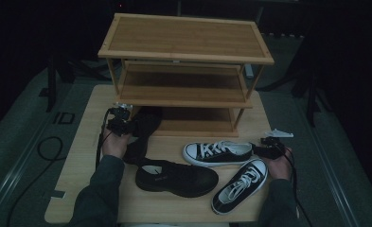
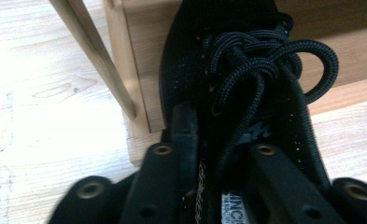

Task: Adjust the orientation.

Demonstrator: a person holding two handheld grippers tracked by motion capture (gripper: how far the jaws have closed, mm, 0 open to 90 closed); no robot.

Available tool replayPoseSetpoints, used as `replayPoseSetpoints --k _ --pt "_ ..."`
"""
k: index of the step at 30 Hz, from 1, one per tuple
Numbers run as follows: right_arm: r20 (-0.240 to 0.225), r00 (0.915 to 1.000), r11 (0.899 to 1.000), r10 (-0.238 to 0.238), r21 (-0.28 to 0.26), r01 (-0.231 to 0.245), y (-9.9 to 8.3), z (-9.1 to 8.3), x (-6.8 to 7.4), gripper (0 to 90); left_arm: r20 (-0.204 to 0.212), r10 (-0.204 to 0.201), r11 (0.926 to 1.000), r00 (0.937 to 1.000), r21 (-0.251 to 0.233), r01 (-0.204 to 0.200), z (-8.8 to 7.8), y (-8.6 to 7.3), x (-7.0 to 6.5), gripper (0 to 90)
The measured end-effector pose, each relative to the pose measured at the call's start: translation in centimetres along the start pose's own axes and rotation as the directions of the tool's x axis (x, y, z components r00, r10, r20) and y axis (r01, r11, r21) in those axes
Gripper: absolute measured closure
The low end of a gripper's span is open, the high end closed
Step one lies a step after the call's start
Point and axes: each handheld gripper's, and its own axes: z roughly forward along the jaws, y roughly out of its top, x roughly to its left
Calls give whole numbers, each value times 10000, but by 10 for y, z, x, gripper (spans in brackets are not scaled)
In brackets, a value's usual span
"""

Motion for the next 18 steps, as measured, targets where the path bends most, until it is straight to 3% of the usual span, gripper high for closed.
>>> replayPoseSetpoints --k 4,9,15,18 --pt "1 10000 10000 -2 0 2 0 0 0 349 163 190 9998 9997 80 -191 -2 -1 1 676" --pt "-8 10000 10000 4 -3 -4 0 0 0 349 552 257 9995 9981 -197 -246 -13 -4 5 570" --pt "-4 10000 10000 -2 -1 2 0 0 0 349 1072 466 9976 9931 -562 -408 -35 -13 10 524" --pt "7 10000 10000 -6 1 6 0 0 0 349 1133 573 9964 9919 -692 -497 -44 -18 12 510"
